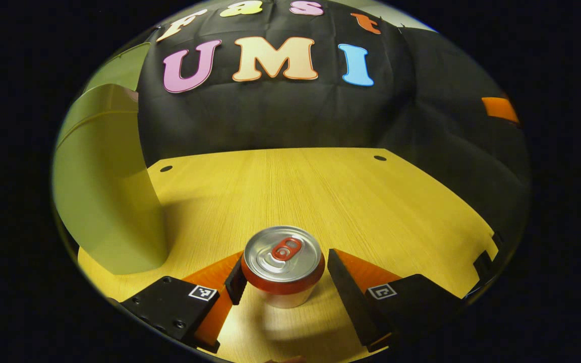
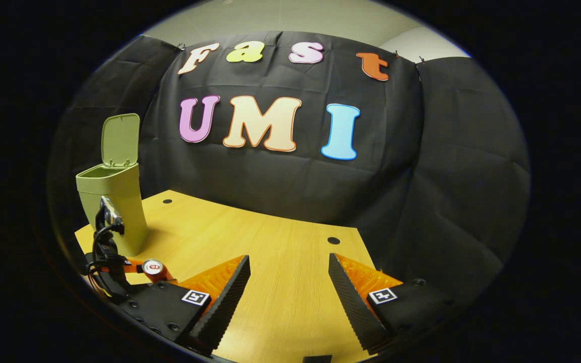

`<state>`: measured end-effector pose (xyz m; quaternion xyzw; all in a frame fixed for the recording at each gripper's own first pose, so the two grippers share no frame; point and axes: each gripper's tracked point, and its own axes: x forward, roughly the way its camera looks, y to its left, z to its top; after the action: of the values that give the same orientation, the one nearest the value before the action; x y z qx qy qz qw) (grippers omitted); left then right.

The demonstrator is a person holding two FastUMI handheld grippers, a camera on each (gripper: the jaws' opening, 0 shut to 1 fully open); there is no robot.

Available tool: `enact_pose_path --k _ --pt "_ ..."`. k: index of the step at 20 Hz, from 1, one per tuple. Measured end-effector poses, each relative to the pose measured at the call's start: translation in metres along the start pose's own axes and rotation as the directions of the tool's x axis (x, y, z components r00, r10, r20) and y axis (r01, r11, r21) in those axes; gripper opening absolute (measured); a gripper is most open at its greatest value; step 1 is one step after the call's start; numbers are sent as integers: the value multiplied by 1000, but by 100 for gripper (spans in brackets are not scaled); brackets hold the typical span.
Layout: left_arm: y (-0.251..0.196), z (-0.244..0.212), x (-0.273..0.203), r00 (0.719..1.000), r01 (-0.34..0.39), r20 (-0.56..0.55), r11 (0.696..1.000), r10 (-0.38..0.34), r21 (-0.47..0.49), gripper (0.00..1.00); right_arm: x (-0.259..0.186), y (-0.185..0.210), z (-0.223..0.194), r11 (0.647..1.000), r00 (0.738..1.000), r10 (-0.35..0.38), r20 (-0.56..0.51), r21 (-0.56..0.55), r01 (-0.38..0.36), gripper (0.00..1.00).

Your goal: Press the lid of the desktop garbage bin to open it, pick up the crumpled paper on the desktop and throw it into the bin, then pick up the pop can on the desktop and drop it into the bin, and finally close the garbage bin lid.

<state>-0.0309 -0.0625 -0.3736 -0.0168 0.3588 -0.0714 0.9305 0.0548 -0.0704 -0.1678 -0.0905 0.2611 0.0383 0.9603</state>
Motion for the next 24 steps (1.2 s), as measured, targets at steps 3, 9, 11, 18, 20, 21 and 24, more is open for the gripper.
enact_pose_path --k 3,9,11,18,20,21,24 --pt "-1 -6 -1 1000 13 -23 1000 -13 -19 87 -4 1 -4 1000 1000 -1 -4 -4 1 98" --pt "11 49 -12 998 16 53 1000 -15 -7 78 -4 14 -5 1000 1000 25 12 10 -26 100" --pt "17 82 -19 994 5 108 1000 -7 15 78 -3 21 -6 999 999 37 15 25 -37 100" --pt "50 187 -46 958 -63 284 997 46 49 78 -6 36 -14 995 998 56 23 85 -58 98" --pt "61 214 -59 938 -93 338 994 70 52 77 -9 36 -18 994 998 56 20 95 -57 98" --pt "65 229 -66 926 -100 369 994 75 48 77 -10 37 -21 993 998 56 18 103 -57 98" --pt "89 257 -85 902 -148 413 989 129 13 77 -12 40 -23 990 998 60 14 127 -61 98"
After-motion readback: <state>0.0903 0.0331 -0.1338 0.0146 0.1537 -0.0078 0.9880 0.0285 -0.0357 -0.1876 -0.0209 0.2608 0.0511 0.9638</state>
